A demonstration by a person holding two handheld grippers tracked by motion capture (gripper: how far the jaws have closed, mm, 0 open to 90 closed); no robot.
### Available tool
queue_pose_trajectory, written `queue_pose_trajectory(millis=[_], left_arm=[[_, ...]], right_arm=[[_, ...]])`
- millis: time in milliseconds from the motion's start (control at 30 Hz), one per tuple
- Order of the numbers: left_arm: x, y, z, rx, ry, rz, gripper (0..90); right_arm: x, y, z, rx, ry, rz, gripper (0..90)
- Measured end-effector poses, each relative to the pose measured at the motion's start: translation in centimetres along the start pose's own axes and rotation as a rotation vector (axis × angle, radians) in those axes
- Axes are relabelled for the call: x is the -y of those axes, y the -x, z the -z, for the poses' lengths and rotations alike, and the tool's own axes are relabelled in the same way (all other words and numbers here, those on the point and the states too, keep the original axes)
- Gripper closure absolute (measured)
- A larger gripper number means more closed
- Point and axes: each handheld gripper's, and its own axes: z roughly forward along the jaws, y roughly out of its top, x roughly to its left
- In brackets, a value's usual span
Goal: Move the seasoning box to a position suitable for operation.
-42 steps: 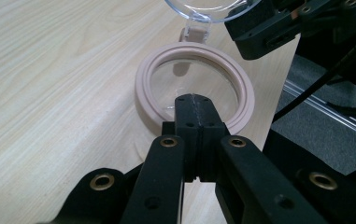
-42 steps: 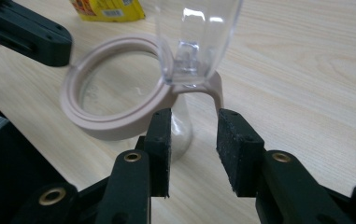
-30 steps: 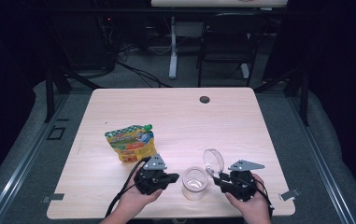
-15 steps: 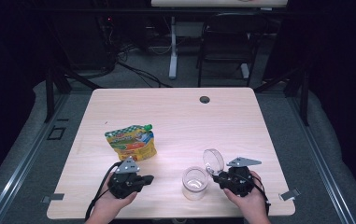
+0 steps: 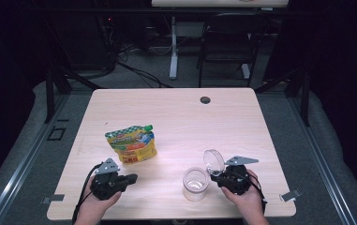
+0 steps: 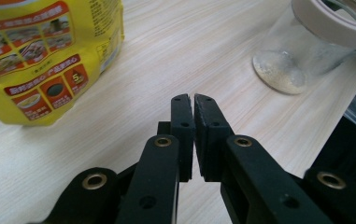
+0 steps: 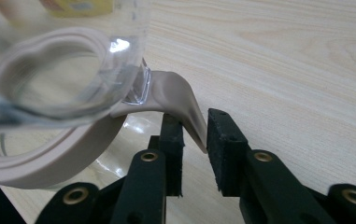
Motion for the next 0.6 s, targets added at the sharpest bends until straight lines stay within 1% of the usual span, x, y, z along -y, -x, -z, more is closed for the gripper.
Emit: queue_pose_trajectory(millis=[33, 100, 133, 167, 200, 333, 367, 400, 467, 533, 600], left_arm=[[0.1, 0.0, 0.0, -0.005, 0.004, 0.004, 86.5], [0.2, -0.2, 0.1, -0.008, -0.002, 0.008, 86.5], [0.3, -0.1, 0.0, -0.022, 0.004, 0.014, 86.3], [0.3, -0.3, 0.1, -0.011, -0.001, 0.016, 86.2], [0.3, -0.4, 0.1, -0.015, -0.001, 0.012, 86.2], [0.5, -0.7, 0.3, -0.024, 0.0, 0.029, 86.0], [0.5, -0.8, 0.3, -0.024, 0.006, 0.031, 86.0], [0.5, -1.0, 0.4, -0.028, 0.001, 0.031, 86.0], [0.6, -1.2, 0.4, -0.033, 0.007, 0.039, 86.0], [0.7, -1.5, 0.5, -0.041, 0.007, 0.045, 86.2], [0.7, -1.6, 0.6, -0.046, 0.009, 0.057, 86.3]], right_arm=[[0.0, 0.0, 0.0, 0.0, -0.005, 0.004, 77.9], [-0.1, -0.1, 0.0, 0.001, 0.0, 0.01, 79.2], [-0.2, -0.1, -0.1, 0.011, -0.001, 0.025, 79.8], [-0.2, -0.2, -0.1, 0.009, 0.004, 0.024, 80.1], [-0.3, -0.1, -0.1, 0.011, -0.001, 0.029, 80.1], [-0.4, 0.1, -0.3, 0.01, 0.011, 0.011, 80.0], [-0.4, 0.2, -0.3, 0.01, 0.012, 0.014, 80.0], [-0.4, 0.2, -0.4, 0.004, 0.02, 0.004, 80.0], [-0.5, 0.4, -0.4, 0.0, 0.02, -0.006, 80.1], [-0.5, 0.5, -0.5, -0.004, 0.024, -0.008, 80.8], [-0.5, 0.7, -0.4, 0.007, 0.023, 0.0, 81.0]])
